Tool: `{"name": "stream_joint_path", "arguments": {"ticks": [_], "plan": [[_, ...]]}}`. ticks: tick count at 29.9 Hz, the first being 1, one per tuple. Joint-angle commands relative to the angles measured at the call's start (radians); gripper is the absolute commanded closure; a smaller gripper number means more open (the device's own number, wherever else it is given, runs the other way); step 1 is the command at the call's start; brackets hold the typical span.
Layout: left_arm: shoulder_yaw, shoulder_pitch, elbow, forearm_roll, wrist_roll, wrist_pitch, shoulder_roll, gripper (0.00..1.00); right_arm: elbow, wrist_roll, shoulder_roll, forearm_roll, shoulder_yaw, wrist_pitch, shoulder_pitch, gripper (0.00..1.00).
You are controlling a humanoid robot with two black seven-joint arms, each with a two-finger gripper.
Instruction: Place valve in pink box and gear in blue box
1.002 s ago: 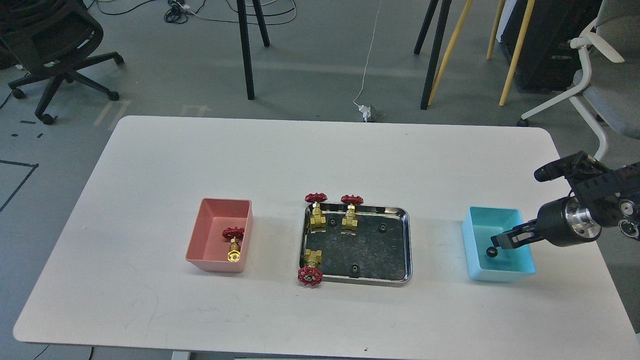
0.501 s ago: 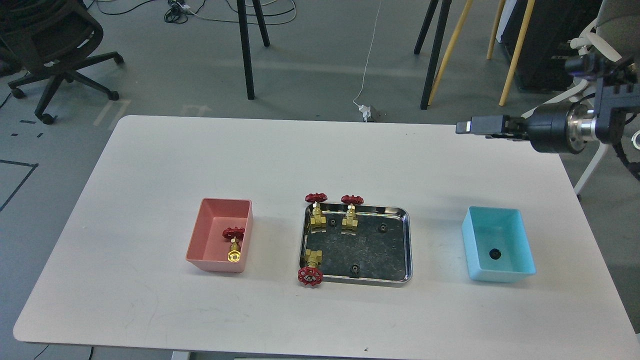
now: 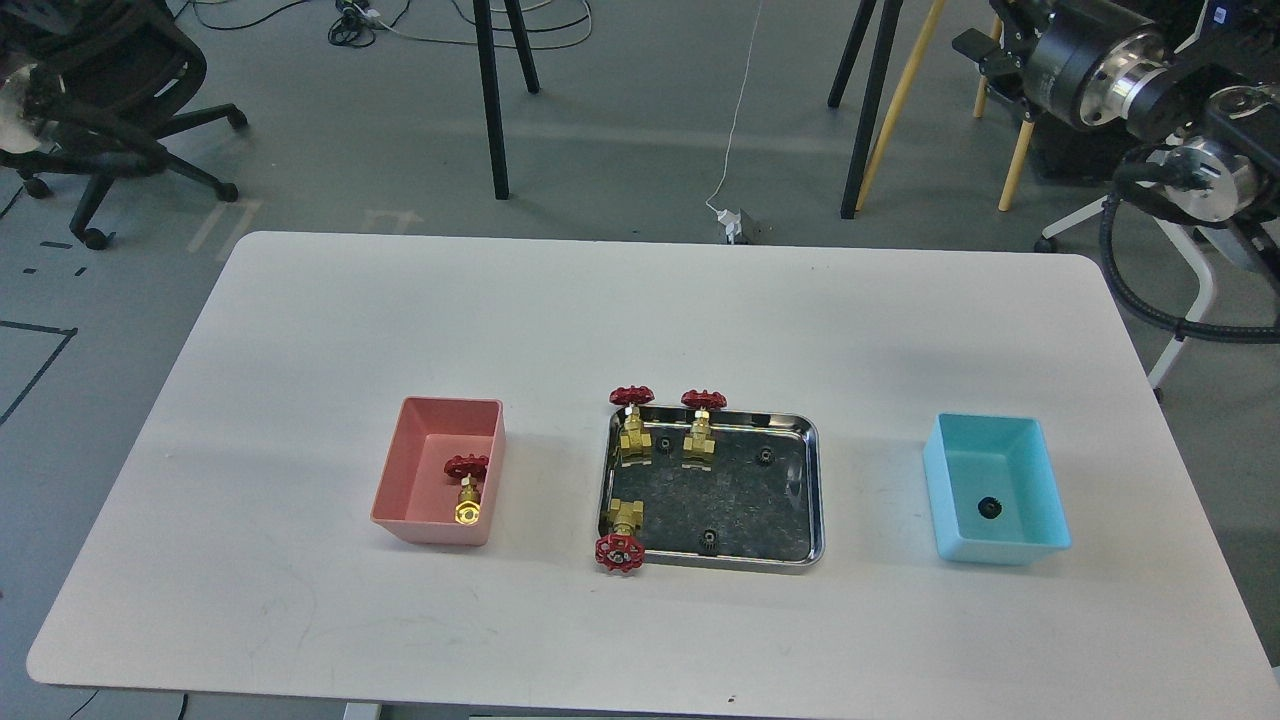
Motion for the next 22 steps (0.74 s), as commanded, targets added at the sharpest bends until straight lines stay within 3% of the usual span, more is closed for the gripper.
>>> {"name": "stream_joint_path", "arguments": {"ticks": [1, 4, 7, 10, 14, 18, 22], "plan": [[-0.013, -0.002, 0.037, -0.02, 0.073, -0.041, -0.072, 0.04, -0.089, -0.035, 0.089, 0.049, 0.008, -0.117, 0.011, 0.13], [-0.012, -0.003, 0.068, -0.098, 0.139, -0.067, -0.113, 0.04, -0.166, -0.062, 0.143, 0.125, 0.008, -0.183, 0.021, 0.13], [-0.001, -0.002, 0.117, -0.164, 0.15, -0.072, -0.147, 0.04, -0.199, -0.065, 0.162, 0.199, 0.008, -0.2, 0.032, 0.13], [-0.001, 0.001, 0.146, -0.163, 0.129, -0.079, -0.175, 0.04, -0.229, -0.072, 0.166, 0.23, -0.005, -0.198, 0.038, 0.13], [0.022, 0.007, 0.148, -0.097, 0.052, -0.107, -0.181, 0.04, -0.283, -0.082, 0.188, 0.228, -0.011, -0.187, 0.049, 0.13], [0.027, -0.002, 0.148, -0.074, 0.057, -0.102, -0.205, 0.04, -0.286, -0.072, 0.191, 0.218, -0.06, -0.184, 0.057, 0.11], [0.027, -0.002, 0.148, -0.072, 0.058, -0.102, -0.211, 0.04, -0.24, -0.067, 0.221, 0.219, -0.061, -0.206, 0.072, 0.02]]}}
